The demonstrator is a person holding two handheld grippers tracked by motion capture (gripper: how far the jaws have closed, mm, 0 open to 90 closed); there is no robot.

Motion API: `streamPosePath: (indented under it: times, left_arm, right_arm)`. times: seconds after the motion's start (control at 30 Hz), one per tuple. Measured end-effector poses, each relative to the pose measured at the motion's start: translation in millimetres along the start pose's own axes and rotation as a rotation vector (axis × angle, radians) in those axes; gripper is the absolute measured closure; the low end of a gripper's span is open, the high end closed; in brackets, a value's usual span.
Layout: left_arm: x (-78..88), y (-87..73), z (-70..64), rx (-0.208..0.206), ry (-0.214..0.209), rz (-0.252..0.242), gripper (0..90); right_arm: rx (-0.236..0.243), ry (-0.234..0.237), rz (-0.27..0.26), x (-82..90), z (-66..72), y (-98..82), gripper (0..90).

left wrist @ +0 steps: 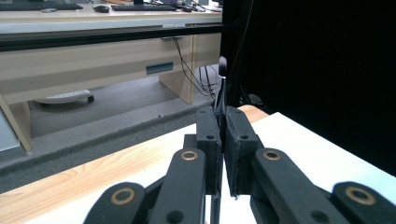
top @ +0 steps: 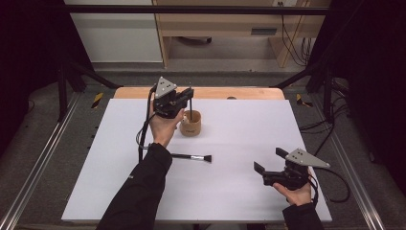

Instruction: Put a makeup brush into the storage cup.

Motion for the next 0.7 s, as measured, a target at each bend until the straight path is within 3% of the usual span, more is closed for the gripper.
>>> streamPosePath:
  times: [0.7]
  left_arm:
    - [-31.4,-12.8,15.6,-0.031,0.051,0.028,84.9]
  right_arm:
    - [-0.001,0.004,-0.003,0.4,0.6,1.2,3.0]
Point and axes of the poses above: each handheld gripper's, and its own axes: x roughly backward along the jaws, y roughly out of its top, z roughly to its left, the point moved 10 cm from there along -x, roughly forward along the jaws, and after that the axes turned 4 degrees about x, right-handed, at the moved point
